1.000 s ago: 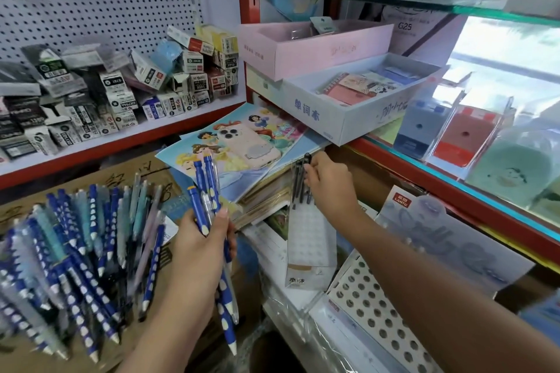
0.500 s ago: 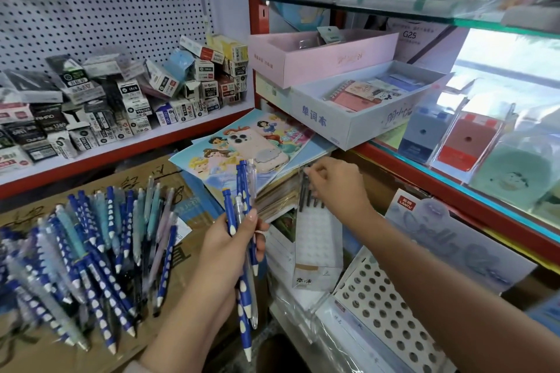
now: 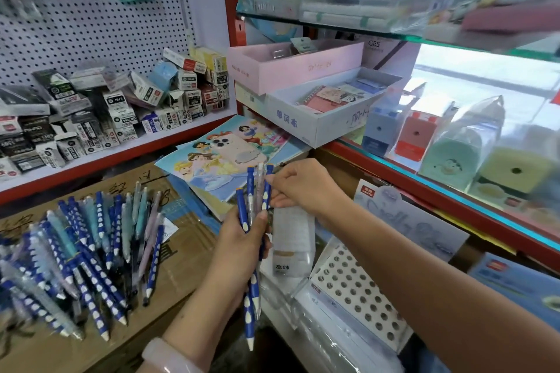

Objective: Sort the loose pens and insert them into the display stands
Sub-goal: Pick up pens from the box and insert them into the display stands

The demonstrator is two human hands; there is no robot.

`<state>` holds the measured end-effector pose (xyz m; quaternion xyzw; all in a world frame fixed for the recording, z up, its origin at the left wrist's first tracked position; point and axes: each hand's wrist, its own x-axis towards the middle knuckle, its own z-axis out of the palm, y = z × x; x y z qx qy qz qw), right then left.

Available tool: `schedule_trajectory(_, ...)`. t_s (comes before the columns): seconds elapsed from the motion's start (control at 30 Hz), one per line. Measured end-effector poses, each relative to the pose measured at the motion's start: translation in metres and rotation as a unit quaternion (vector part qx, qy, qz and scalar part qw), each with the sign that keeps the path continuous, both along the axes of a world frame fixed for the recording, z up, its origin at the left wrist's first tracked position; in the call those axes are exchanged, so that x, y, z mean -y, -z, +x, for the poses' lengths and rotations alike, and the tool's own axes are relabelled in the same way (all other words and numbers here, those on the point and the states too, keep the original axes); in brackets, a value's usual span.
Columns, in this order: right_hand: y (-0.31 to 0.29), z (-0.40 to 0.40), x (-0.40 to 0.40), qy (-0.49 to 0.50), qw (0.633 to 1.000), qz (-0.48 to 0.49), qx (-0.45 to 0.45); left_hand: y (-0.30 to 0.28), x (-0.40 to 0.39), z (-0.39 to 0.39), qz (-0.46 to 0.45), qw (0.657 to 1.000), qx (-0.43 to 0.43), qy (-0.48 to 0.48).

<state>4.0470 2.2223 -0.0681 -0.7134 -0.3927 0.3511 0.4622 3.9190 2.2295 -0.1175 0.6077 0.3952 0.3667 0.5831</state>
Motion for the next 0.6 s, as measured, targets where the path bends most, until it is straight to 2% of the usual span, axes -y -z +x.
schedule_trajectory(0.13,-0.007,0.012,0.033,0.01,1.0,-0.024,0.015,0.003,0.021,0.02,0.047,0.998,-0.03,0.029)
schedule_trajectory(0.27,-0.011,0.039,0.08,0.071,0.995,-0.02,0.072,0.006,0.049,0.049,0.033,0.996,-0.011,0.082)
schedule_trajectory(0.37,-0.012,0.063,0.122,0.146,0.987,0.063,0.027,0.008,0.07,0.07,0.003,0.996,-0.002,0.093)
schedule_trajectory(0.43,-0.018,0.081,0.153,0.213,0.968,0.132,-0.001,0.015,0.08,0.077,-0.001,0.995,-0.022,0.099)
schedule_trajectory(0.5,-0.02,0.096,0.187,0.267,0.95,0.152,0.059,0.024,0.087,0.08,-0.002,0.993,-0.04,0.111)
schedule_trajectory(0.6,-0.003,0.109,0.237,0.291,0.926,0.104,0.216,0.03,0.093,0.083,-0.019,0.992,-0.039,0.12)
